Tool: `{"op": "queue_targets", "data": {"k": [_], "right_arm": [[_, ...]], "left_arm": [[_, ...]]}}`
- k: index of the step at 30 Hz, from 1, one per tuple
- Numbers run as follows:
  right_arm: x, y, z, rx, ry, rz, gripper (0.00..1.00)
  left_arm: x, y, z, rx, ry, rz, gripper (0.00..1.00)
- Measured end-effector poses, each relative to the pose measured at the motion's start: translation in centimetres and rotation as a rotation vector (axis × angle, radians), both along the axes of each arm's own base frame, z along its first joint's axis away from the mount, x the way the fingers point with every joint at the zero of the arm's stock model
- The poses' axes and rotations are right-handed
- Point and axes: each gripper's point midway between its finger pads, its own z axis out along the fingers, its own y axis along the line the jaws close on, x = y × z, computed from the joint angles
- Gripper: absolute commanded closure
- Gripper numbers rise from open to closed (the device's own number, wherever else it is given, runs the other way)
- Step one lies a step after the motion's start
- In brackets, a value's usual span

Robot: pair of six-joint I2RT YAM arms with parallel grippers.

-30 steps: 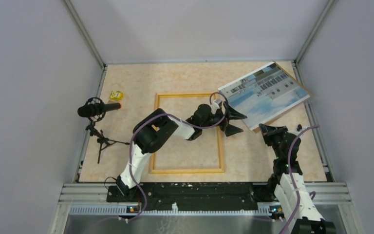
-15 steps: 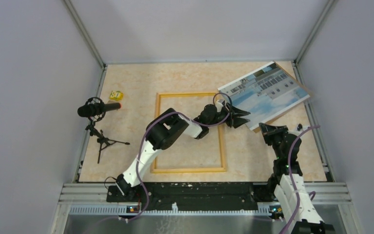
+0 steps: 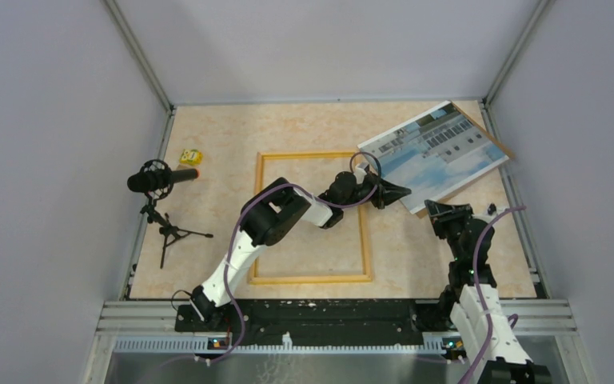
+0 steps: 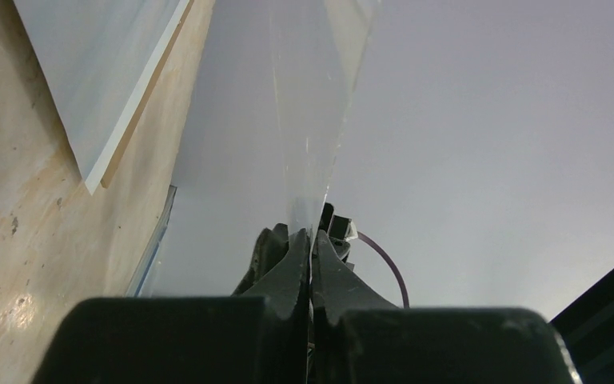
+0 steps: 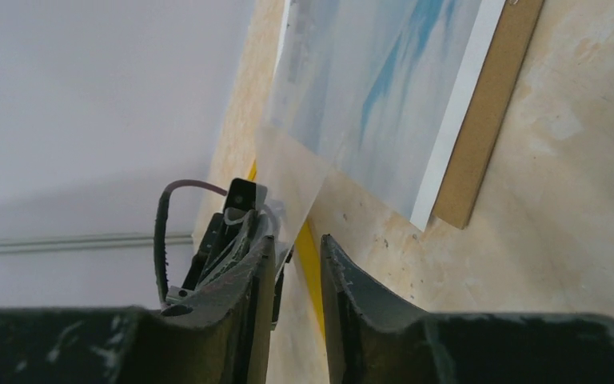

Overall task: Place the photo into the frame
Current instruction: Pick up the photo frame item at the center of the board.

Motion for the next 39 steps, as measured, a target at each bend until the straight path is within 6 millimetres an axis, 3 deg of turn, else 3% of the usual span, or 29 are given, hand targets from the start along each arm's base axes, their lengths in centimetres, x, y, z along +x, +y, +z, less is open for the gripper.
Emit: {"op": "queue_targets", "data": {"k": [3, 7, 14, 21, 30, 39], "right_arm": [[0.1, -0.1, -0.5, 0.027, 0.024, -0.016, 0.53], [0.3, -0.3, -1.4, 0.071, 0.064, -0.042, 0.42], [1.2, -1.9, -2.4, 0.133, 0.110, -0.117, 0.40], [2.8, -4.9, -2.3, 0.174, 0.112, -0.214, 0.48], [4.9, -7.0, -2.1, 0.219, 0.108, -0.242, 0.59], [5.7, -8.6, -1.5, 0.189, 0.093, -0.270, 0.80]], "left_arm": [[0.0, 0.0, 0.0, 0.000, 0.000, 0.000, 1.00], [-0.1, 0.0, 0.0, 0.000, 0.000, -0.003, 1.00], [-0.5, 0.2, -0.1, 0.005, 0.001, -0.019, 1.00], [-1.7, 0.5, -0.1, 0.009, 0.004, -0.051, 1.00], [-2.5, 1.1, -0.1, 0.012, 0.005, -0.068, 1.00], [-3.1, 1.4, -0.2, 0.025, 0.000, -0.083, 1.00]]}}
